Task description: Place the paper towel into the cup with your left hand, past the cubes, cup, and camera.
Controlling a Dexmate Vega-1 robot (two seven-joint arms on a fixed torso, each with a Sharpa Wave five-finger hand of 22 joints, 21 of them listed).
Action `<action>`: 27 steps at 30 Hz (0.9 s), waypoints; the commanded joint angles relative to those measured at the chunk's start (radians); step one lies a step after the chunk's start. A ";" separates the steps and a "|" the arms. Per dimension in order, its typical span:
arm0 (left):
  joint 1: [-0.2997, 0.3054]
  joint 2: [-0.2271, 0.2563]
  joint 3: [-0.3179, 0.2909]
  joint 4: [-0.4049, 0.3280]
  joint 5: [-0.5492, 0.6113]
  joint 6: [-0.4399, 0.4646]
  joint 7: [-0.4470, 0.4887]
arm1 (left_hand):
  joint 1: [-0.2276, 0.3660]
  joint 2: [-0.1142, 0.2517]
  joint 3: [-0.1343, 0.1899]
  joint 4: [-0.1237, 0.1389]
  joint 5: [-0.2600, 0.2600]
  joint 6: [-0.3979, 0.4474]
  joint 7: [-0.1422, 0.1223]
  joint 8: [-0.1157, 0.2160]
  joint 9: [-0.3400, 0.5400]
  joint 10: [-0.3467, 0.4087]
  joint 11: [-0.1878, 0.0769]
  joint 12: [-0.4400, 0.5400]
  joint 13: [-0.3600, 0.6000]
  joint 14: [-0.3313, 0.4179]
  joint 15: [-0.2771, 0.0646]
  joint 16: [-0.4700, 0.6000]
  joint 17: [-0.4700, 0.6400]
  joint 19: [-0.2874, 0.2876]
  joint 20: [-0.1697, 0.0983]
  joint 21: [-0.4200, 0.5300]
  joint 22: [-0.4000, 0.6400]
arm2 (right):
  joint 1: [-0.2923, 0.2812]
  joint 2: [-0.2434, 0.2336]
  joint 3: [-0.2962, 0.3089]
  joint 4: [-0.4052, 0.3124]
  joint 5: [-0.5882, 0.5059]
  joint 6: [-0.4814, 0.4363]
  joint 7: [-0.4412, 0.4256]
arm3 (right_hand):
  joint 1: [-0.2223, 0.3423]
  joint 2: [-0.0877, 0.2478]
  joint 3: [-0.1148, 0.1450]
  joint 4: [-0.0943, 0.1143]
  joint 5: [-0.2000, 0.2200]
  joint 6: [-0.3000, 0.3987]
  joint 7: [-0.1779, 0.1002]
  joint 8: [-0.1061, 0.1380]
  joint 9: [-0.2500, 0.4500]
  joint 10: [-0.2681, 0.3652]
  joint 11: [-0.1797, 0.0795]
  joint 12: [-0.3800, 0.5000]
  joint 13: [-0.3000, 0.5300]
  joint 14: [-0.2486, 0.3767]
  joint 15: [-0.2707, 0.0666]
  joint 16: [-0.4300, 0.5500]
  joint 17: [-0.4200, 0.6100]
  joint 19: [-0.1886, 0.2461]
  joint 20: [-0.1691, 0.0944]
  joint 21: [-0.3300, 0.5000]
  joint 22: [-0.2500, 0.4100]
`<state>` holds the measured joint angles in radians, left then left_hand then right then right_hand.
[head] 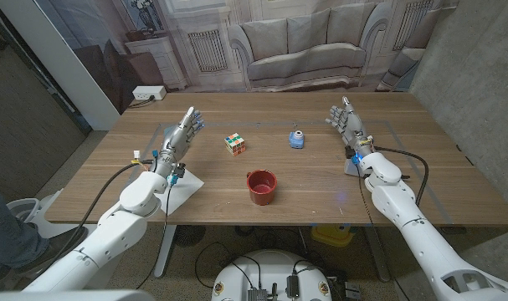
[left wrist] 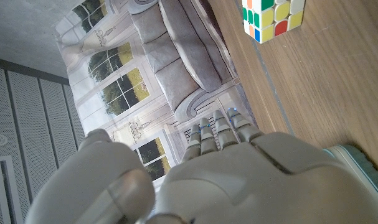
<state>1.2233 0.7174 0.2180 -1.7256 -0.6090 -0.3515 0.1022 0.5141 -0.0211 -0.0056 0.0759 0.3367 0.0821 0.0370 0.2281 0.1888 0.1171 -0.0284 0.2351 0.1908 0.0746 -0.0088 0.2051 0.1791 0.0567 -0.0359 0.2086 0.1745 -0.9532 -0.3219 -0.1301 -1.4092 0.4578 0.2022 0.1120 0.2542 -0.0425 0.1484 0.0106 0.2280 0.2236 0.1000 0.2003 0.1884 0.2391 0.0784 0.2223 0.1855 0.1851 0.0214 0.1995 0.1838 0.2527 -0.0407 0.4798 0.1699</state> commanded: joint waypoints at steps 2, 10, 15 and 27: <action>0.043 0.025 -0.038 0.003 -0.007 -0.039 -0.030 | 0.010 0.003 -0.001 -0.006 0.007 0.020 -0.001 0.008 0.001 0.025 0.004 0.005 0.001 0.022 -0.002 0.008 0.004 0.025 -0.017 0.012 0.003 | -0.025 0.010 -0.003 -0.033 -0.013 -0.005 -0.032 | 0.002 0.004 0.000 0.000 0.000 0.009 -0.005 0.006 0.002 0.010 0.003 0.002 0.000 0.008 0.001 0.003 0.004 0.012 -0.043 -0.002 0.005; 0.097 0.009 -0.068 -0.005 0.012 -0.099 0.000 | 0.019 0.007 -0.002 -0.009 0.007 0.041 -0.003 0.010 0.002 0.046 0.001 0.007 0.001 0.048 -0.005 0.011 0.005 0.041 -0.012 0.014 0.004 | -0.048 0.007 0.002 -0.056 -0.012 -0.007 -0.038 | 0.002 0.007 -0.001 0.000 -0.001 0.019 -0.006 0.009 0.003 0.021 0.001 0.005 0.000 0.024 0.001 0.007 0.004 0.023 -0.043 -0.004 0.005; 0.111 0.001 -0.081 0.003 0.016 -0.111 0.010 | 0.026 0.009 -0.002 -0.012 0.008 0.062 -0.005 0.014 0.002 0.065 -0.003 0.010 0.001 0.065 -0.009 0.013 0.005 0.059 -0.010 0.018 0.004 | -0.055 0.010 0.008 -0.060 -0.006 -0.005 -0.041 | 0.002 0.008 -0.001 0.000 -0.001 0.019 -0.008 0.008 0.003 0.021 0.001 0.004 0.000 0.022 0.000 0.006 0.004 0.021 -0.042 -0.007 0.005; 0.171 -0.009 -0.103 -0.025 0.173 -0.113 0.145 | 0.044 0.011 -0.005 -0.020 0.010 0.107 -0.017 0.022 0.002 0.108 -0.016 0.015 0.002 0.111 -0.026 0.018 0.005 0.103 -0.014 0.025 0.004 | -0.060 0.014 0.007 -0.064 0.003 -0.001 -0.031 | 0.008 0.017 0.002 -0.002 -0.001 0.020 -0.010 0.007 0.003 0.024 0.001 0.004 0.000 0.021 -0.001 0.003 0.004 0.022 -0.042 -0.012 0.006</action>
<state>1.3377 0.7218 0.1401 -1.7314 -0.5465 -0.4490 0.1474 0.5459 -0.0110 -0.0128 0.0631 0.3408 0.1725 0.0179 0.2437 0.1886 0.2086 -0.0408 0.2410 0.1909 0.1721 -0.0329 0.2185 0.1790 0.1425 -0.0395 0.2241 0.1743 -1.0044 -0.3126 -0.1232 -1.4641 0.4527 0.1970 0.0771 0.2576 -0.0317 0.1484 0.0107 0.2280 0.2308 0.0928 0.2003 0.1883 0.2499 0.0786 0.2223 0.1853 0.2010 0.0195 0.1996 0.1838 0.2669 -0.0409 0.4684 0.1699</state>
